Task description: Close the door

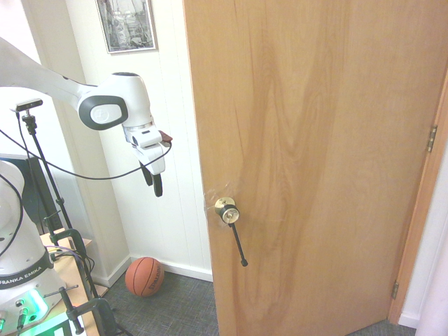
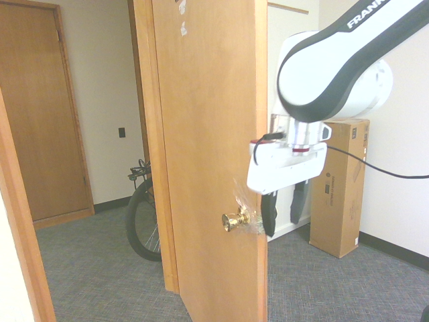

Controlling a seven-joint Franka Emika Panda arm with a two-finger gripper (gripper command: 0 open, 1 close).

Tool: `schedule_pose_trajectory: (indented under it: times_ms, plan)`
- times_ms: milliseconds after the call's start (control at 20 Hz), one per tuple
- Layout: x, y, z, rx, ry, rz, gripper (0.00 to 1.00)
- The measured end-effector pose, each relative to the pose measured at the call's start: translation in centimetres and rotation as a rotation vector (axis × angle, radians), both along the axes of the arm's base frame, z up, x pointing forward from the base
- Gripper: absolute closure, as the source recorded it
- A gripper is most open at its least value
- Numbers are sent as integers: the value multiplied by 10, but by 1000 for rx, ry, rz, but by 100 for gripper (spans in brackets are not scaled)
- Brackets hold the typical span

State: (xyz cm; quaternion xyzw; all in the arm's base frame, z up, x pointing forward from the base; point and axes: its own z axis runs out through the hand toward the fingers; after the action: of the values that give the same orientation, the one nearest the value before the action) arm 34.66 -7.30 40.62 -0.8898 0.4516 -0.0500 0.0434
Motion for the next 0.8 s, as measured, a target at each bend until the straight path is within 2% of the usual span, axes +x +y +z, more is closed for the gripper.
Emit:
schedule_pose_trajectory:
  times_ms: [450, 650, 800]
  plan:
    - [-25, -123, 9, 54, -4, -226, 0]
    - [-17, -186, 13, 67, -8, -342, 0]
    - [5, -213, 26, 130, -59, -426, 0]
